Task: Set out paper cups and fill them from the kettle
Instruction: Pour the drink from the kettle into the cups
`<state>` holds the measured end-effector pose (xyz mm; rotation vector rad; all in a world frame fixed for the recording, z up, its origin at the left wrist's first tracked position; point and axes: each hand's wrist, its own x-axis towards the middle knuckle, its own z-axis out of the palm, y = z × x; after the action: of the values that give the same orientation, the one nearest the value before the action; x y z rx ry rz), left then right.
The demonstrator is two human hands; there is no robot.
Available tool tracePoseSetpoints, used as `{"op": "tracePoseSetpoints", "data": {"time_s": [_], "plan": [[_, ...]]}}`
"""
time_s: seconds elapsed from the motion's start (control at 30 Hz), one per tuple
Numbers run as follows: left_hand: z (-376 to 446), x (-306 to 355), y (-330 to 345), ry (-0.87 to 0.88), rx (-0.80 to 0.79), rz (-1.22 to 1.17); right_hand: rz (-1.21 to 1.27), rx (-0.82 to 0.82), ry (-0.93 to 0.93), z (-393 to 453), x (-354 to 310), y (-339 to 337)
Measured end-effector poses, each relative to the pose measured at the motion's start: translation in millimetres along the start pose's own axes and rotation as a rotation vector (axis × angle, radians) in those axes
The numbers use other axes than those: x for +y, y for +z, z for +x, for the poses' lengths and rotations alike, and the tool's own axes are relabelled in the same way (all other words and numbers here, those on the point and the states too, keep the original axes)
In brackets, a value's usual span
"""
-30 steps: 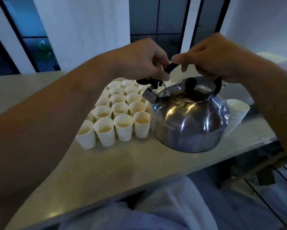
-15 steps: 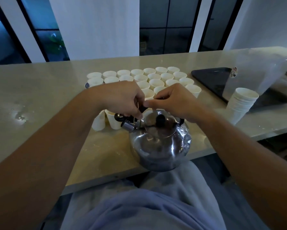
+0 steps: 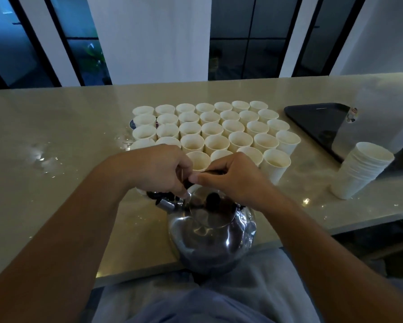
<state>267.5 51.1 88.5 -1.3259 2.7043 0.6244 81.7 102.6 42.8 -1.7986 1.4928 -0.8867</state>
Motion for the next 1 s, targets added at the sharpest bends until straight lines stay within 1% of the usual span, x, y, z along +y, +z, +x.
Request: {"op": "tracePoseSetpoints", "data": {"time_s": [0.1, 0.13, 0.27, 0.37, 0.53, 0.63, 0.77, 0.87, 1.0], "plan": [[-18, -23, -3, -0.080, 0.024, -0.074, 0.055, -0.083, -0.030, 10, -12, 21], [-21, -25, -4, -0.093, 0.013, -0.093, 0.065, -0.099, -0.029, 9, -16, 24], [-54, -65, -9, -0.197, -0.008, -0.241, 0.111, -0.250, -0.051, 22, -41, 65], [-77, -96, -12, -0.266, 0.095, -0.301, 0.223, -0.298, -0.012, 35, -57, 98], [-93, -145, -16, -0.381, 0.346, -0.328, 0.617, -0.412, 0.163, 60, -84, 150], [-90, -171, -14, -0.451, 0.518, -0.320, 0.706, -0.429, 0.156, 79, -96, 175], [-79, -202, -12, -0.498, 0.648, -0.313, 0.747, -0.434, 0.156, 109, -104, 194], [-68, -217, -17, -0.504, 0.681, -0.323, 0.733, -0.417, 0.140, 126, -106, 201], [-50, -233, -24, -0.534, 0.683, -0.260, 0.720, -0.367, 0.126, 146, -102, 211]]}}
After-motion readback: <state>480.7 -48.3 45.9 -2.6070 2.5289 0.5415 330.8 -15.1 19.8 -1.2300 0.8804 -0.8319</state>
